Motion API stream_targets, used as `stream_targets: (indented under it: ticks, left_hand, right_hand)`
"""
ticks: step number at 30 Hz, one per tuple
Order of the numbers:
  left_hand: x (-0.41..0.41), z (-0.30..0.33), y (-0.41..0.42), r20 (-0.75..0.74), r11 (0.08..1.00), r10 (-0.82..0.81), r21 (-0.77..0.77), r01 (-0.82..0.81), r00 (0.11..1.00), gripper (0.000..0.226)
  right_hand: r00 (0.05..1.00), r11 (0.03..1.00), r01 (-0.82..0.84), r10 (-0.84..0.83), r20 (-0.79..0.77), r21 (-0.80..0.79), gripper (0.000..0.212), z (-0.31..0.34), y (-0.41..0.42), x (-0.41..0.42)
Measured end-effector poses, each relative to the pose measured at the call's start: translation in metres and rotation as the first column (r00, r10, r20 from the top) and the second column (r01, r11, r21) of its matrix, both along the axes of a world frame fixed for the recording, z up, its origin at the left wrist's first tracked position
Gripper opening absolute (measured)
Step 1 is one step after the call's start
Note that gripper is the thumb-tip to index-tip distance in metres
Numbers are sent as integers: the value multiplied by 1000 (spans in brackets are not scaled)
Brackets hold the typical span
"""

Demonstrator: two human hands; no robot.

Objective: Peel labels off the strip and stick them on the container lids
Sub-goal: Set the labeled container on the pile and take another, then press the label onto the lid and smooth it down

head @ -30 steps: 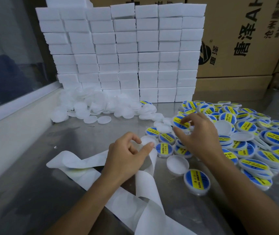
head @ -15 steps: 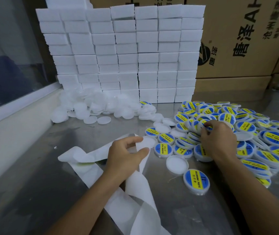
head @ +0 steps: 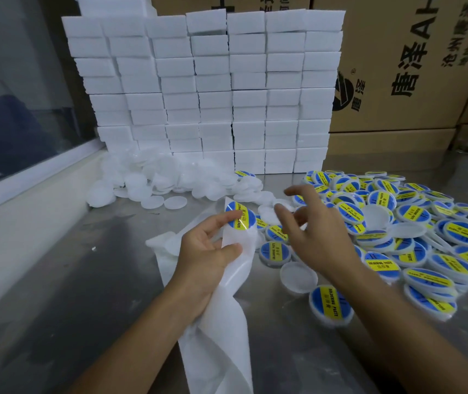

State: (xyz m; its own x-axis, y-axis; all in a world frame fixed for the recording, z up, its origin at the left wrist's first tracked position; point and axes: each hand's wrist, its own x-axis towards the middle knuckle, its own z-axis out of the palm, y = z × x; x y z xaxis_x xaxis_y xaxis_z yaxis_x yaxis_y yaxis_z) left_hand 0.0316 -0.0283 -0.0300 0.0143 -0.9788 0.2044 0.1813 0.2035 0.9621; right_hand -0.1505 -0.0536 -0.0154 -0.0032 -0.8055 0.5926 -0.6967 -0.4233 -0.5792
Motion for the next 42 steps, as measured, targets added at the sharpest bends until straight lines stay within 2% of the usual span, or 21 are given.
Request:
stream_targets:
  ticks: [2,4,6,8,10,13,17,20,22,24,27,31,33,37,40,42]
  left_hand:
    - [0,0,0,-11,999,-50,-22,50,999,63]
    - [-1,0,1,-2,993,-109,-48,108,994,67]
    - [-2,1,2,19,985,-161,-61,162,987,70]
    - [-3,2,4,49,979,-189,-64,192,981,73]
    - [-3,3,4,72,976,-206,-57,211,976,75]
    - [-3,2,4,95,975,-218,-15,221,971,69]
    - [-2,-1,2,128,988,-151,41,147,980,43]
    - [-1,-4,0,177,996,-87,33,82,980,43]
    - [0,-5,-1,229,999,-38,34,31,973,44]
    - [1,-7,-3,258,998,16,53,-30,966,43]
    - [5,-10,-5,205,990,79,95,-101,975,38]
    - [6,-12,-7,171,986,110,108,-130,979,30]
    - [5,-12,-8,167,986,128,87,-144,978,25]
    - [3,-12,-7,179,990,134,28,-141,975,16]
    - [4,-13,-7,200,987,160,-16,-160,967,5]
    - [4,-13,-7,189,985,173,-25,-171,967,5]
  right_hand:
    - [984,982,-161,154,86,93,30,-1,6,10]
    - [914,930,-317,248,320,185,28,1,9,19]
    - [774,854,-458,248,583,245,22,4,10,25]
    - [605,766,-587,199,771,262,21,7,9,26]
    - [479,730,-653,189,857,204,24,9,7,22]
    - [392,752,-646,179,902,132,28,12,5,13]
    - [464,833,-547,219,859,83,47,14,1,4]
    - [578,865,-495,253,776,86,58,9,0,1]
    - [614,865,-492,264,744,100,60,4,-2,2]
    - [639,871,-480,266,721,105,58,2,-2,4]
    - [716,896,-437,290,635,84,52,0,-1,8]
    - [899,962,-272,258,355,-13,32,-6,2,13]
    - [949,967,-233,249,194,-100,21,-8,2,15]
    - [955,943,-290,296,13,-165,8,-11,4,19]
    - [943,929,-332,331,-35,-166,8,-10,6,21]
    - [937,922,-349,344,-59,-168,8,-8,6,21]
